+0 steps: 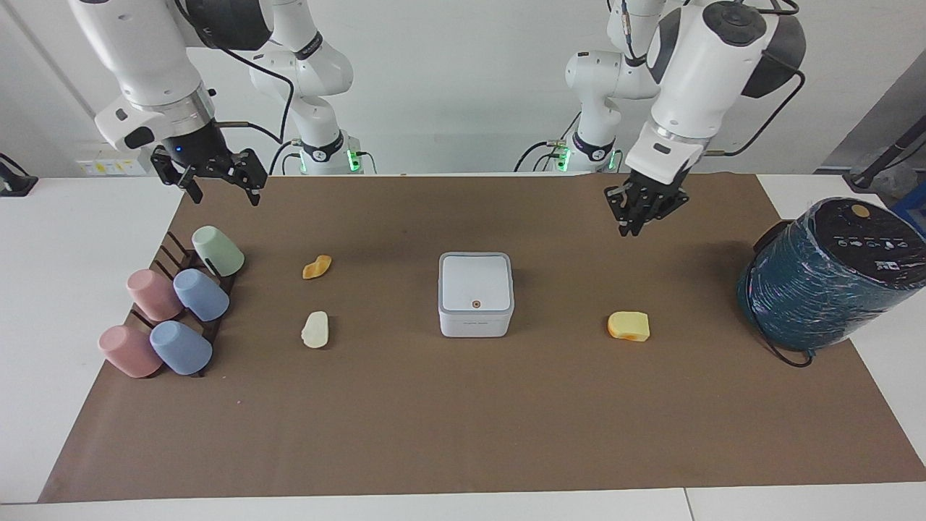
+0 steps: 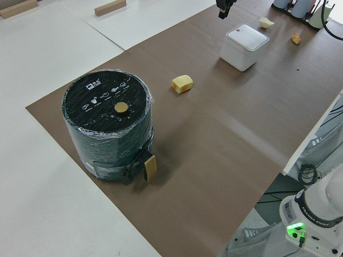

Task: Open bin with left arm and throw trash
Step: 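Reach the left gripper to the white bin lid while the right gripper advances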

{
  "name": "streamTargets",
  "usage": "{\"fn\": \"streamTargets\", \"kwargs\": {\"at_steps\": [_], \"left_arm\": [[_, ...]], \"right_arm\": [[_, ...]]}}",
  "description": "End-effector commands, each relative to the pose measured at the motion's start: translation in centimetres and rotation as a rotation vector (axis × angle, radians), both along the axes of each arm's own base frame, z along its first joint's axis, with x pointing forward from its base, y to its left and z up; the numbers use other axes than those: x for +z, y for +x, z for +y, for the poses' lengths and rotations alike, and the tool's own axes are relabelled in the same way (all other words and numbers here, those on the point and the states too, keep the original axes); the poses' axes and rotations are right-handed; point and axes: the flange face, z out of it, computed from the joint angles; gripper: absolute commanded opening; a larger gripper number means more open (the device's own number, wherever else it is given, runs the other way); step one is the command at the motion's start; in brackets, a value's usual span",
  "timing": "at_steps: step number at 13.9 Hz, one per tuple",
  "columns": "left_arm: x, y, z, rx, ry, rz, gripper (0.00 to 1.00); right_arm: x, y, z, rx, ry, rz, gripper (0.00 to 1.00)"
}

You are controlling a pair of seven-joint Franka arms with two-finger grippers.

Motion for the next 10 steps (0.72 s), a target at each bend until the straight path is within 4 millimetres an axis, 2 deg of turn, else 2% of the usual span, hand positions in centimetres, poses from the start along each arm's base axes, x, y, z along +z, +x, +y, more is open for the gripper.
{"fn": "streamTargets", "kwargs": {"at_steps": [1, 4, 6, 7, 10], "left_arm": [[-1.6, -2.9, -4.1, 0.026, -0.064, -0.041, 0.00], [-4.3, -3.2, -10.1, 0.066, -0.122, -0.064, 0.00], [-6.3, -3.3, -13.2, 0.101, -0.156, -0.072, 0.00], [-7.3, -3.3, -14.5, 0.121, -0.180, -0.078, 0.00], [-9.2, -3.0, -15.5, 0.156, -0.232, -0.086, 0.00]], "right_arm": [[-0.8, -0.9, 0.2, -0.007, 0.011, -0.047, 1.00], [-2.6, -0.5, 0.3, 0.010, 0.014, -0.069, 1.00], [-5.3, 0.5, 0.4, 0.012, 0.022, -0.089, 1.00], [-7.4, 1.7, 0.7, 0.014, 0.028, -0.081, 1.00], [-11.9, 5.0, 1.4, 0.013, 0.057, -0.117, 1.00]]}}
